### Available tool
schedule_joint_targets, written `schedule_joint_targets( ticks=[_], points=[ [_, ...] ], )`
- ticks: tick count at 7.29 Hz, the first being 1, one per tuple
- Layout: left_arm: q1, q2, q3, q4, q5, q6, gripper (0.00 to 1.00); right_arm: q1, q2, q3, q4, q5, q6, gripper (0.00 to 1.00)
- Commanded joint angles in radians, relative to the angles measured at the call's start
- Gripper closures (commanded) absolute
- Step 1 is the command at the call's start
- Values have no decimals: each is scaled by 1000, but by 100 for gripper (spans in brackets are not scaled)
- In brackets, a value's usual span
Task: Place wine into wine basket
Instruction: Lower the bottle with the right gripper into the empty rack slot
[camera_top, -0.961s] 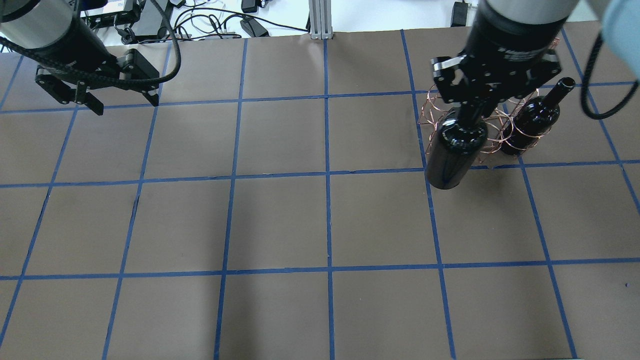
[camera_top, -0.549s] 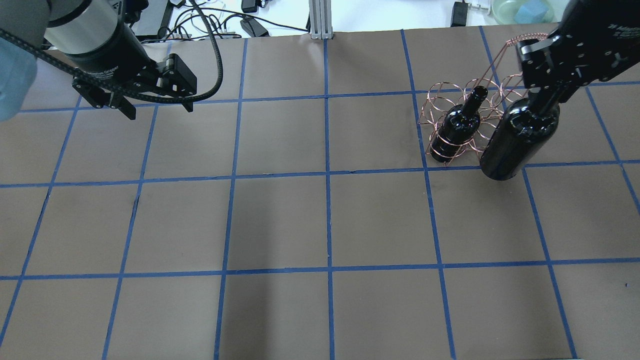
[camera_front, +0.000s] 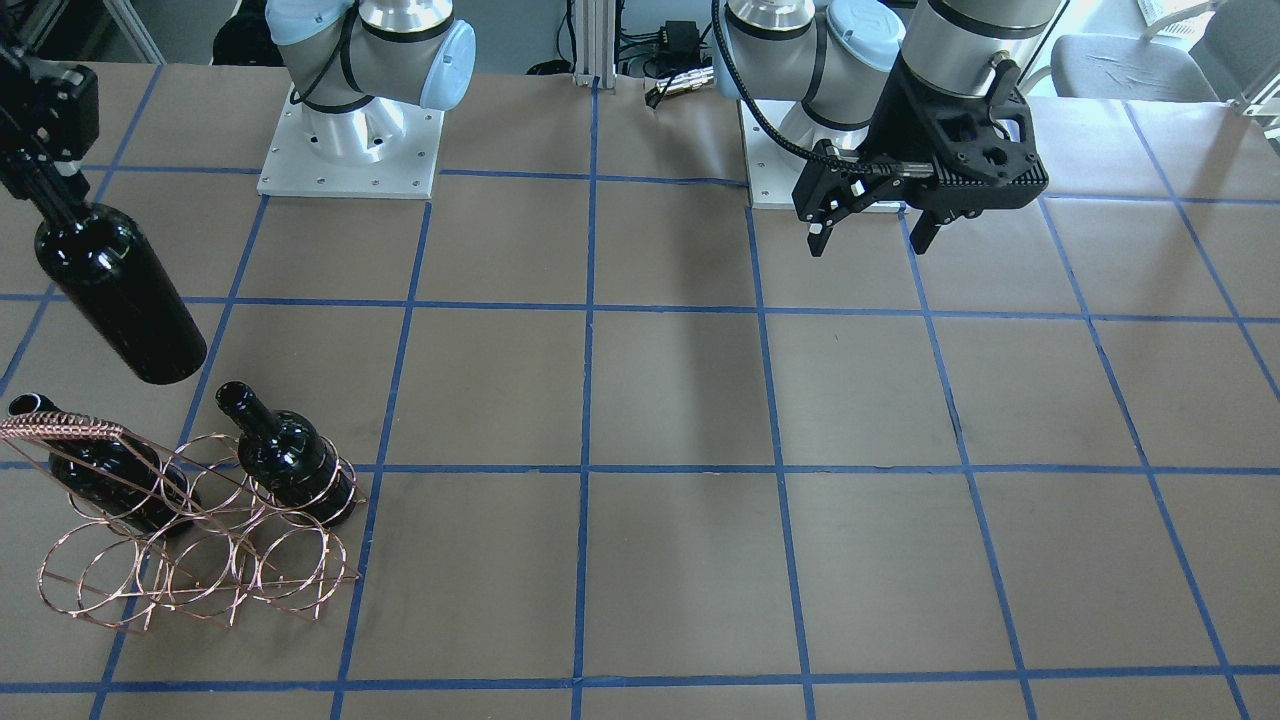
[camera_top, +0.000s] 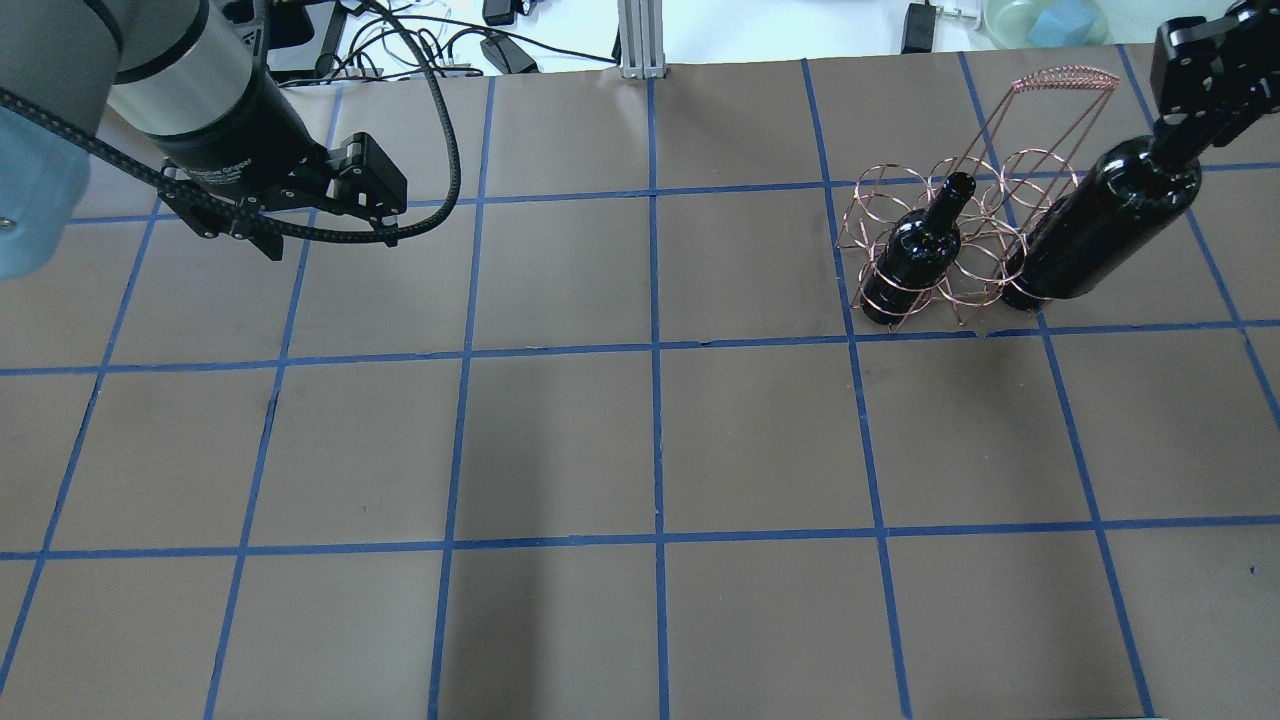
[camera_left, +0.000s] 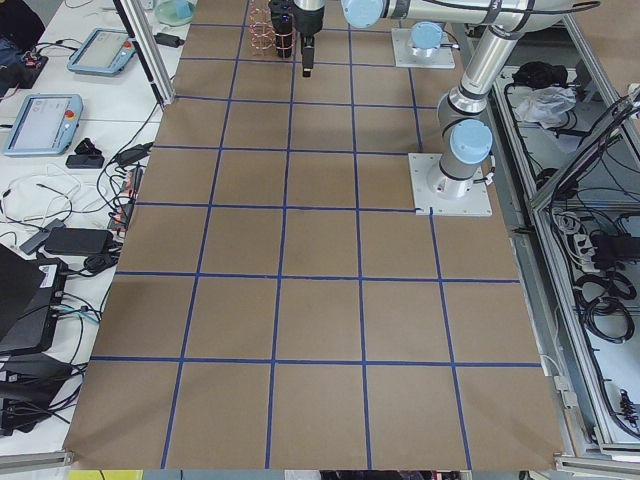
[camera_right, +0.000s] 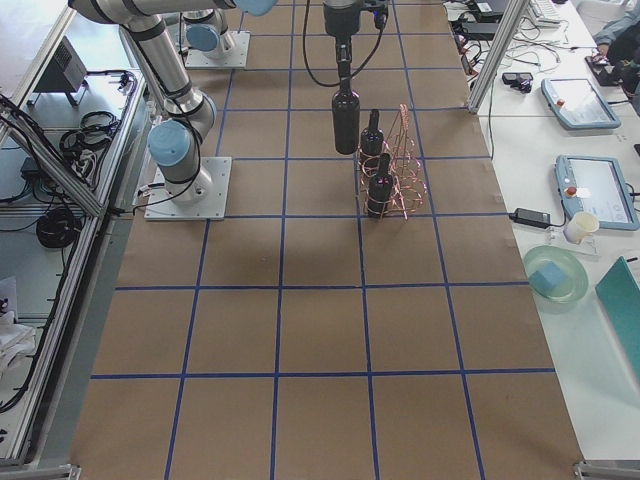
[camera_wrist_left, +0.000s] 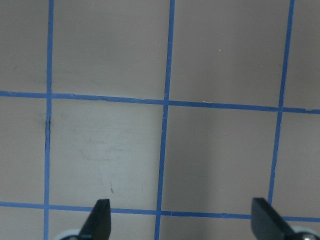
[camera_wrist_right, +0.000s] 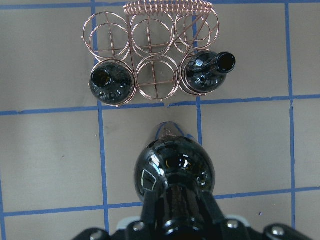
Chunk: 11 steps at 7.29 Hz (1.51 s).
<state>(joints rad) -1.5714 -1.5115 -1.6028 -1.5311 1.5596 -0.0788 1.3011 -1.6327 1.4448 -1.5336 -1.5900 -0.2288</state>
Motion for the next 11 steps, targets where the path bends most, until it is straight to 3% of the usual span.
schedule_joint_targets(
  ticks=[1, 3, 11],
  points=[
    [-1, 1, -6, -1, 1, -1, 0, -6, 71, -18, -62, 19, -79, 100],
    [1, -1, -8, -1, 1, 7, 0, -6, 99, -17, -68, 80, -132, 100],
    [4, -1, -6, 0, 16, 7, 0, -6, 185, -18, -126, 82, -170, 100]
  ],
)
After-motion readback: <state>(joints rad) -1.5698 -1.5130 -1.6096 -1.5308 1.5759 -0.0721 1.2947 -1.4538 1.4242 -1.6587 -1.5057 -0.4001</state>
